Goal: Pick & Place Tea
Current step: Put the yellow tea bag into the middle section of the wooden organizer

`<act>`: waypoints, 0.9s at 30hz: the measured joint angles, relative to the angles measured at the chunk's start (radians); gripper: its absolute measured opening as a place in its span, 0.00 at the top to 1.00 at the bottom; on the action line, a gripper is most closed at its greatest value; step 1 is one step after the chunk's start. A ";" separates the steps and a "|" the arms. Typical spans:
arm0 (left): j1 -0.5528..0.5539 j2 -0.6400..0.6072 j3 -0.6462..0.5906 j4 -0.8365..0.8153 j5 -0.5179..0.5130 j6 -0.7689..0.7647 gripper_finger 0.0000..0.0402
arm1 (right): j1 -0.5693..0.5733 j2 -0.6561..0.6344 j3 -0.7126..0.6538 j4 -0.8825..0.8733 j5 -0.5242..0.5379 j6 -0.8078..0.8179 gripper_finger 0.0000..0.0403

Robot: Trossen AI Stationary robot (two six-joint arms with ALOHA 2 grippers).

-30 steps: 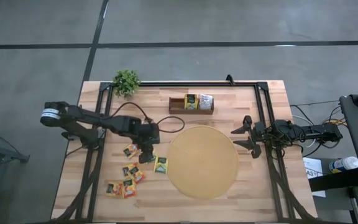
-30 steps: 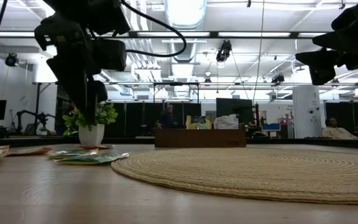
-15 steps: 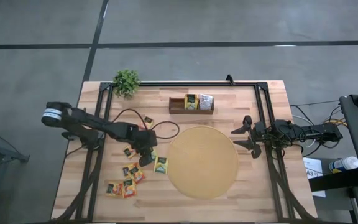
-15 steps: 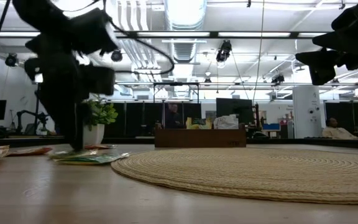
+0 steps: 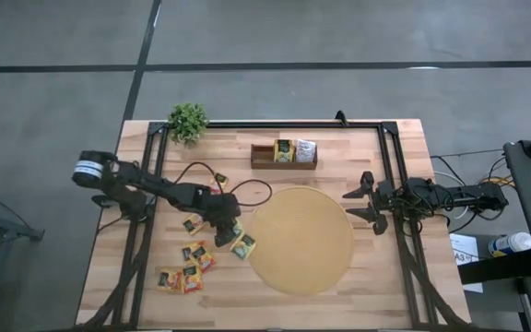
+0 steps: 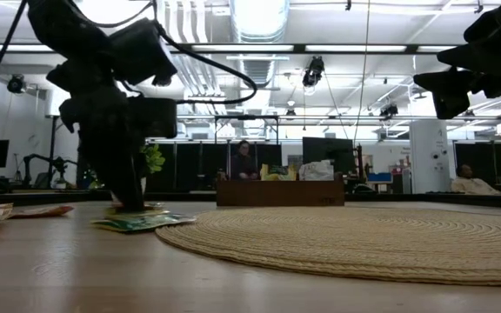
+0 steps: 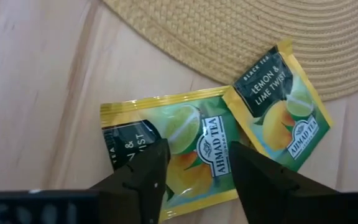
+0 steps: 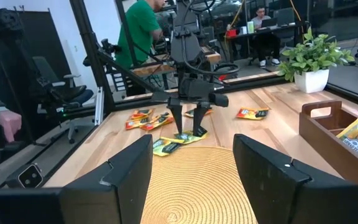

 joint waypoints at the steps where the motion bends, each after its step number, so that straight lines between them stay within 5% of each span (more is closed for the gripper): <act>1: 0.000 0.008 0.006 -0.001 0.000 0.016 0.60 | 0.000 0.000 0.000 0.000 0.000 0.000 0.45; 11: 0.001 0.019 0.015 -0.020 -0.015 0.105 0.98 | 0.000 0.000 0.000 0.000 0.000 0.000 0.45; 22: 0.004 0.015 0.016 -0.056 0.009 0.103 1.00 | 0.000 0.000 0.000 0.000 0.000 0.000 0.45; 27: 0.009 0.009 0.019 -0.121 0.020 0.102 0.93 | 0.000 0.000 0.000 0.000 0.000 0.000 0.45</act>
